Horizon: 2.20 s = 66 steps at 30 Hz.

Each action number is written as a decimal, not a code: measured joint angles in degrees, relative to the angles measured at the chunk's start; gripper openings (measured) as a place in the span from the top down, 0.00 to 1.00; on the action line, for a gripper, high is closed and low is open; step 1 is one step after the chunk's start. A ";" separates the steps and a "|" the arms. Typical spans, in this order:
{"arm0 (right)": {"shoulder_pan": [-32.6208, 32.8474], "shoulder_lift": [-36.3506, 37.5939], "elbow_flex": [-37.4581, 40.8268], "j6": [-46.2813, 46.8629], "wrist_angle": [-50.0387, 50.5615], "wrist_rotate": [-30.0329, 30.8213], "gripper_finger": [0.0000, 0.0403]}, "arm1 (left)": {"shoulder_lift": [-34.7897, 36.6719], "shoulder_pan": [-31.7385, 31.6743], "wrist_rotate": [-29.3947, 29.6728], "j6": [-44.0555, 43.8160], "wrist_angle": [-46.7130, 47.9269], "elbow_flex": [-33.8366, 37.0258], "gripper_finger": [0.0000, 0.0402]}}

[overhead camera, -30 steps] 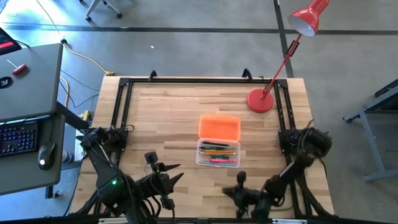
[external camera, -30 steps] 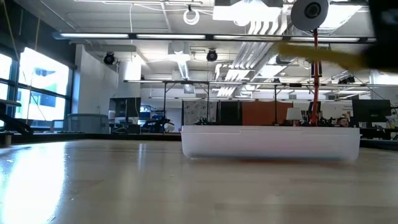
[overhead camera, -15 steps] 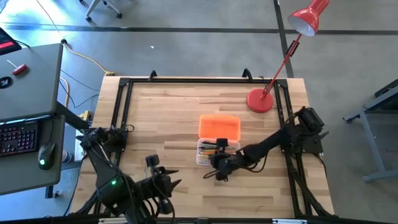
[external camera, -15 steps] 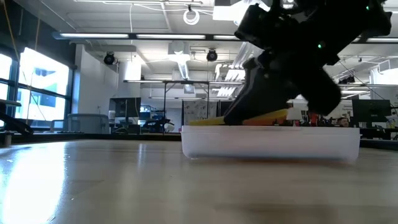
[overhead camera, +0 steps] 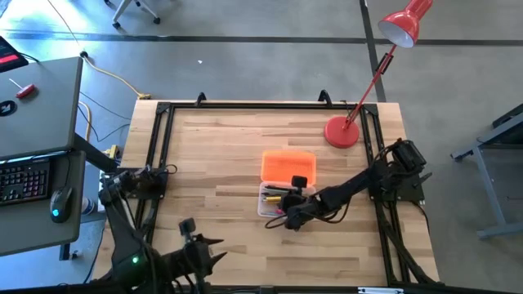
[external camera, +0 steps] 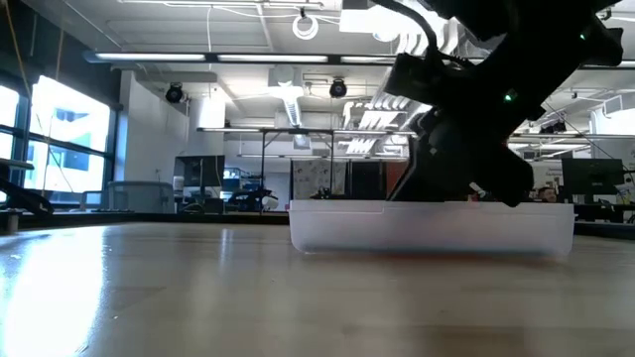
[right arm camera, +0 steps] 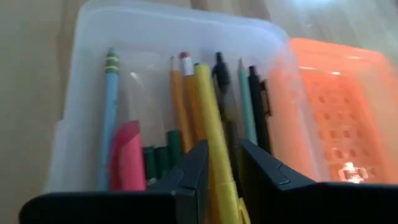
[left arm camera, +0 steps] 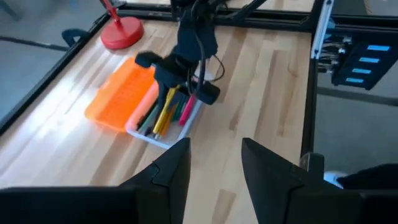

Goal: Pick & place school supplies into a supply box
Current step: Put the green crayon into the supply box

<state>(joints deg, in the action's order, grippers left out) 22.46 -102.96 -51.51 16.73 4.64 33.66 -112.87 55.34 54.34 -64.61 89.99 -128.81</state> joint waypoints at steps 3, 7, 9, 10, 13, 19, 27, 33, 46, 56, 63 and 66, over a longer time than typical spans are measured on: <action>0.06 0.02 -0.02 -1.41 -0.69 2.28 0.82 | -0.01 1.73 1.73 -5.95 0.01 3.09 0.56; 0.40 0.24 -0.06 -5.02 -3.59 2.75 0.80 | -0.01 2.71 0.96 -13.22 0.02 7.27 0.56; 0.75 0.24 -0.11 -6.58 -5.66 2.75 0.79 | 0.06 2.55 -0.48 -16.11 0.00 9.07 0.56; 0.94 0.24 -0.11 -7.59 -6.83 2.81 0.79 | 0.26 2.46 -1.36 -16.97 -0.03 10.12 0.56; 1.77 0.34 -0.17 -10.50 -10.59 2.92 0.77 | 1.83 2.28 -5.10 -18.86 0.01 13.29 0.56; 4.23 3.32 -0.17 -13.13 -13.82 3.14 0.77 | 9.12 1.09 -7.15 -19.75 0.03 24.19 0.56; 7.24 9.08 -0.17 -12.52 -15.07 3.09 0.77 | 21.18 1.33 -7.58 -13.52 -0.01 42.03 0.56; 8.39 9.68 -0.20 -11.07 -18.58 2.47 0.77 | 28.92 1.28 -14.28 -11.15 -10.61 59.84 0.56; 8.15 9.66 -0.20 -9.57 -19.49 -0.44 0.77 | 35.58 0.39 -28.63 38.64 -68.00 80.03 0.56; 7.91 9.64 -0.20 -9.25 -19.43 -0.45 0.77 | 35.42 -5.46 -37.75 40.04 -87.07 95.46 0.56; 7.91 9.64 -0.20 -9.68 -19.40 -0.45 0.77 | 35.42 -9.97 -40.72 43.18 -94.24 97.32 0.56; 7.91 9.64 -0.20 -9.68 -19.30 -0.47 0.77 | 35.05 -11.65 -40.47 42.11 -94.43 97.22 0.56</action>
<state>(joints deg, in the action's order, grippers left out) 30.37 -93.32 -51.70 7.05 -14.66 33.19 -77.82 43.69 13.86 -22.50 -4.45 -31.59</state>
